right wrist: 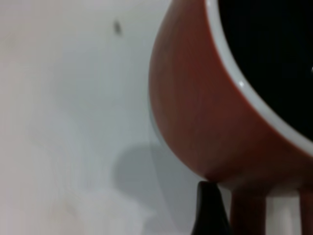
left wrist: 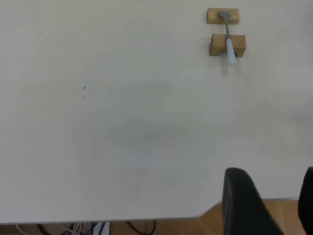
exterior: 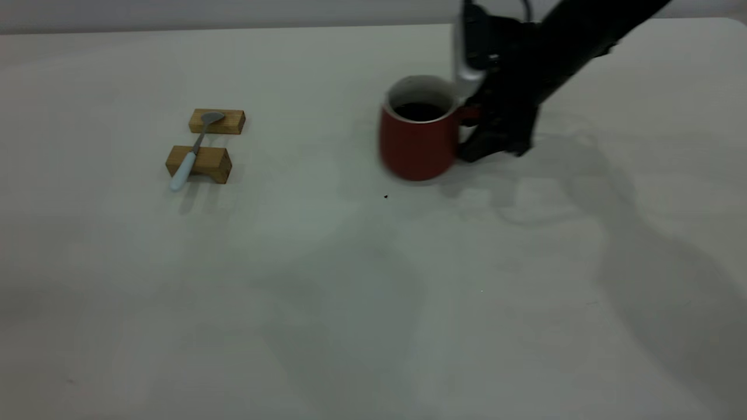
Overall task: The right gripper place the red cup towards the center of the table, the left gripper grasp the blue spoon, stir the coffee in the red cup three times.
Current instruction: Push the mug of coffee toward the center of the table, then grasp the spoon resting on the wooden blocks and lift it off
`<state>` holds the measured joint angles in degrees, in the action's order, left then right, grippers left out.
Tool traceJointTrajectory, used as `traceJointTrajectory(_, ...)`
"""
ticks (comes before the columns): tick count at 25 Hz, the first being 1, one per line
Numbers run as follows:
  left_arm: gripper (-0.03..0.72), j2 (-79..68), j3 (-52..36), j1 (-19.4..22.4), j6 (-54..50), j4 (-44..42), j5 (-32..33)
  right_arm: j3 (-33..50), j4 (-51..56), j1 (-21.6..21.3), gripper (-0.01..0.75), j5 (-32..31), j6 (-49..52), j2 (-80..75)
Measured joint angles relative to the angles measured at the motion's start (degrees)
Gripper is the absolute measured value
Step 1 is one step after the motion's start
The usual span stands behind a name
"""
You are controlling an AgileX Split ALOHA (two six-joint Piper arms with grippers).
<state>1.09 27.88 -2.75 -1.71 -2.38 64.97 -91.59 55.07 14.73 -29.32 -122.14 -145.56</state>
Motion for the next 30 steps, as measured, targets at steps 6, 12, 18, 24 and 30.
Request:
traceJointTrajectory(6, 0.353, 0.0, 0.0, 0.0, 0.0, 0.0, 0.0, -3.85, 6.3, 5.43, 0.547, 0.58, 0.0, -2.32)
traceJointTrajectory(12, 0.353, 0.0, 0.0, 0.0, 0.0, 0.0, 0.0, -5.27, 8.07, 6.5, 0.547, 0.13, 0.98, -2.62)
traceJointTrajectory(18, 0.353, 0.0, 0.0, 0.0, 0.0, 0.0, 0.0, -5.21, -3.4, 6.29, 0.547, -4.37, 12.27, 0.83)
traceJointTrajectory(24, 0.353, 0.0, 0.0, 0.0, 0.0, 0.0, 0.0, -5.15, -19.62, 4.94, 0.535, -14.08, 32.25, 6.16)
traceJointTrajectory(30, 0.353, 0.0, 0.0, 0.0, 0.0, 0.0, 0.0, -5.1, -21.54, 4.77, 0.478, -33.43, 68.75, 18.09)
